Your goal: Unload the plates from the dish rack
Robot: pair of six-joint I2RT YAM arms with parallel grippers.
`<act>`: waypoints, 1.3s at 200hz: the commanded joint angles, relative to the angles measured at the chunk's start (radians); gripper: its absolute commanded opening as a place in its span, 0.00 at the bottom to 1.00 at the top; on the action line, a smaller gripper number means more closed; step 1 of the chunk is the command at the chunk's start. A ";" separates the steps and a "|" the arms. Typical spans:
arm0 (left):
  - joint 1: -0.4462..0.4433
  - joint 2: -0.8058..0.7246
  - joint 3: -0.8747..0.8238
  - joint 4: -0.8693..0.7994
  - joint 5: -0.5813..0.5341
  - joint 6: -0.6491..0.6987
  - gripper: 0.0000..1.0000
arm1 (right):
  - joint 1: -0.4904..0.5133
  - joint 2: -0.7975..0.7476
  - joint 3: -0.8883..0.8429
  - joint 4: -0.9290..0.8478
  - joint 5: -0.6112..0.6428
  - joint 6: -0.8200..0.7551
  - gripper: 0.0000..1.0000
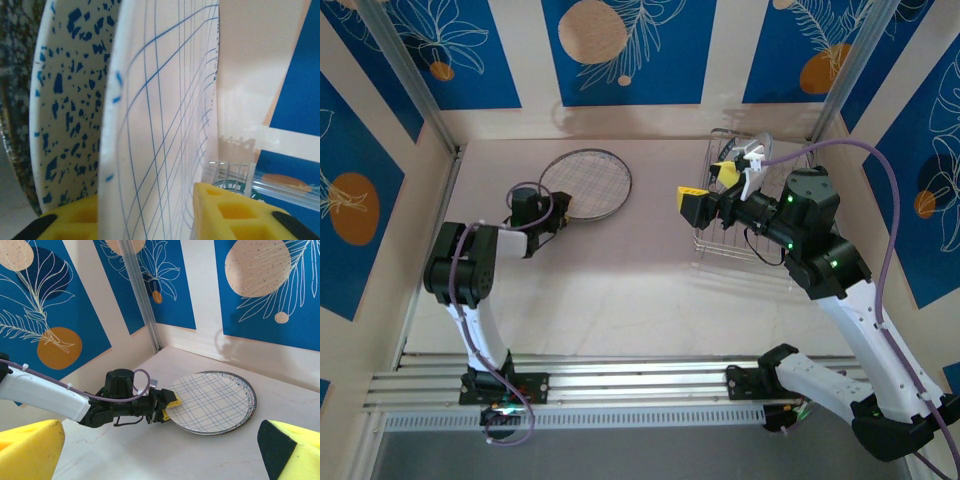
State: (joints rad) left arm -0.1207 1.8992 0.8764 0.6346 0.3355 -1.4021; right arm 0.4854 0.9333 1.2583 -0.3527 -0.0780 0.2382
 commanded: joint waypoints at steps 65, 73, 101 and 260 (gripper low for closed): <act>0.023 -0.079 0.171 -0.451 0.039 0.113 0.51 | 0.007 -0.008 0.012 -0.005 0.021 0.007 1.00; 0.023 -0.075 0.198 -0.497 0.042 0.127 0.51 | 0.007 -0.009 0.011 -0.005 0.021 0.006 1.00; 0.024 -0.070 0.272 -0.654 0.040 0.179 0.53 | 0.007 -0.011 0.007 -0.004 0.022 0.006 1.00; 0.023 0.066 0.506 -0.994 0.063 0.312 0.61 | 0.006 -0.014 0.003 -0.009 0.027 0.014 1.00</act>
State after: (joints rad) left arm -0.1112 1.9339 1.3296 -0.3058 0.3756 -1.1282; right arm 0.4854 0.9325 1.2583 -0.3561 -0.0742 0.2390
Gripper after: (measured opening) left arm 0.603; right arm 0.999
